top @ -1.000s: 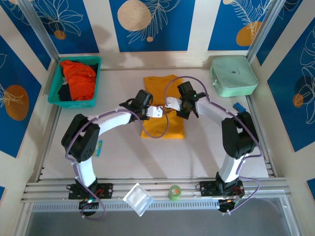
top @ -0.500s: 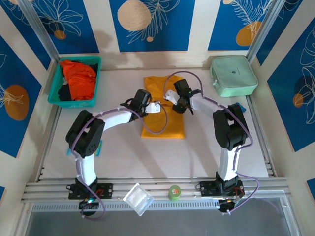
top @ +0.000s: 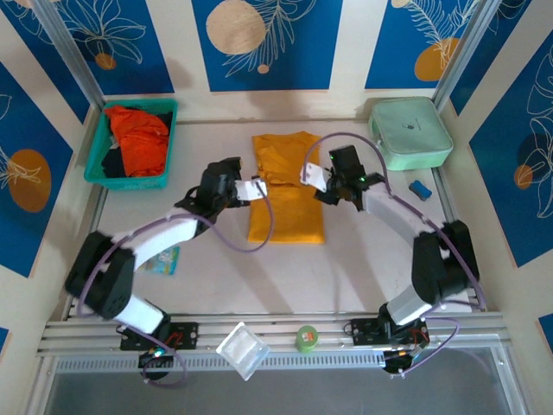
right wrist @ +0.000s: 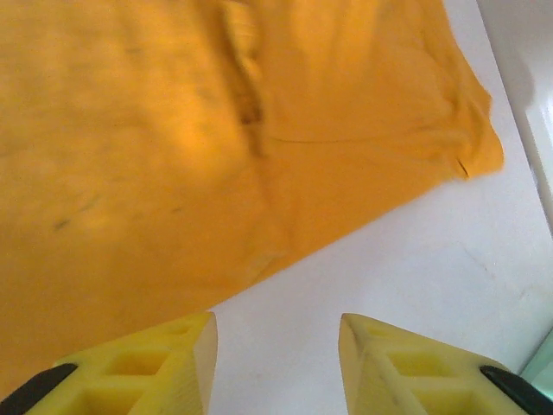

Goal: Fold and stack the t-shirts

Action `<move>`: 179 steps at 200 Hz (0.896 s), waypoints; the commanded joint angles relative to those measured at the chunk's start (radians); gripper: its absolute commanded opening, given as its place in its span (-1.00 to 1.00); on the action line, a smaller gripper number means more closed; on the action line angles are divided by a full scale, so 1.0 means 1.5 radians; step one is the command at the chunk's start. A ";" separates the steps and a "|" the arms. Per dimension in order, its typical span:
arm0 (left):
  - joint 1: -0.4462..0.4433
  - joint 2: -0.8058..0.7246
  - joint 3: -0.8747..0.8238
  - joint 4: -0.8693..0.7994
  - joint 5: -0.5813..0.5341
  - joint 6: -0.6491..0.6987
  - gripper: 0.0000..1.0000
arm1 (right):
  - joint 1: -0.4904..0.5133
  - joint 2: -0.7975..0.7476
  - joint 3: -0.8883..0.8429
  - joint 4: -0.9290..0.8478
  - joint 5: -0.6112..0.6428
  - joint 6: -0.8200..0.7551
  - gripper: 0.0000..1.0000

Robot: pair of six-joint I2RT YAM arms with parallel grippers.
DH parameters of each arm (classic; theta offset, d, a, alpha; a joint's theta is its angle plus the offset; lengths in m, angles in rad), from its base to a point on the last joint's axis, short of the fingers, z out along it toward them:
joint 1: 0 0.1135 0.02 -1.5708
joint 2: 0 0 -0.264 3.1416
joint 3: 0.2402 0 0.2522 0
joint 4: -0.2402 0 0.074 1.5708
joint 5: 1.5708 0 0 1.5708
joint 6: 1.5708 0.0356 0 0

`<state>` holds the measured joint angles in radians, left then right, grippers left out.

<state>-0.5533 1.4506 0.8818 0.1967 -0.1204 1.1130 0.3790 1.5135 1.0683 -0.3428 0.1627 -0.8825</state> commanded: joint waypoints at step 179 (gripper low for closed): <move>-0.079 0.006 0.000 -0.410 0.177 0.261 0.65 | 0.125 0.072 -0.052 -0.235 0.074 -0.325 -0.01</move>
<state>-0.6662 1.4288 0.8345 -0.3939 0.1249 1.4761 0.5686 1.6043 1.0000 -0.7124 0.2554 -1.3388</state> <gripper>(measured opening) 0.821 0.496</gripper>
